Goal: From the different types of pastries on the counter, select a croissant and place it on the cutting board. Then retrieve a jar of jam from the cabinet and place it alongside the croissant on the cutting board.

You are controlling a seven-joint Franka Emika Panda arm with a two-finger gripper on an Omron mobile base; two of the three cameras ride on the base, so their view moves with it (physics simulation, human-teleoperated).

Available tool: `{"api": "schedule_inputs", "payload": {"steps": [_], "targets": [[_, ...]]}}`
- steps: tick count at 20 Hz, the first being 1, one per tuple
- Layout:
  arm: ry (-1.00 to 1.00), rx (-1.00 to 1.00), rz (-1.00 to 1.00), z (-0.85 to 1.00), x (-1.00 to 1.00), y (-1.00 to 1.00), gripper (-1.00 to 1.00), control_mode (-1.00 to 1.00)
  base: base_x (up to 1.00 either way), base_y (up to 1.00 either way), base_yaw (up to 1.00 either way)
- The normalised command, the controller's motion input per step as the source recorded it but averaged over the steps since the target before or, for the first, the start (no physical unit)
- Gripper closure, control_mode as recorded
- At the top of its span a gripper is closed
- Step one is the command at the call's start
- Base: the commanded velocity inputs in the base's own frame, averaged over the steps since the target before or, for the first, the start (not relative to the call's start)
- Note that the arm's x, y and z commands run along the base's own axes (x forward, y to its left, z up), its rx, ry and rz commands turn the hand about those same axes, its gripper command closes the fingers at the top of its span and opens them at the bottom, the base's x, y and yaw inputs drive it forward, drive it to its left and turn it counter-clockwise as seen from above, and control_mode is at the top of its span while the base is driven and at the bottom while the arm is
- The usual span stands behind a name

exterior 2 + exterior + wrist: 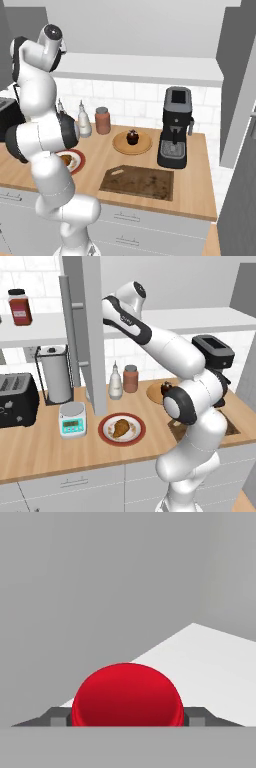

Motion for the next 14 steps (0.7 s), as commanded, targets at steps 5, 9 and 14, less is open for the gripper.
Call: {"api": "schedule_inputs", "payload": {"steps": [5, 9, 14], "targets": [[-0.07, 0.00, -0.03, 0.02, -0.65, -0.50, 1.00, -1.00, 0.00, 0.00, 0.00], [-0.11, 0.02, -0.06, 0.04, -0.83, -0.86, 1.00, -1.00, 0.00, 0.00, 0.00], [-0.15, 0.05, -0.08, 0.08, -0.97, -1.00, 1.00, -1.00, 0.00, 0.00, 0.00]]}}
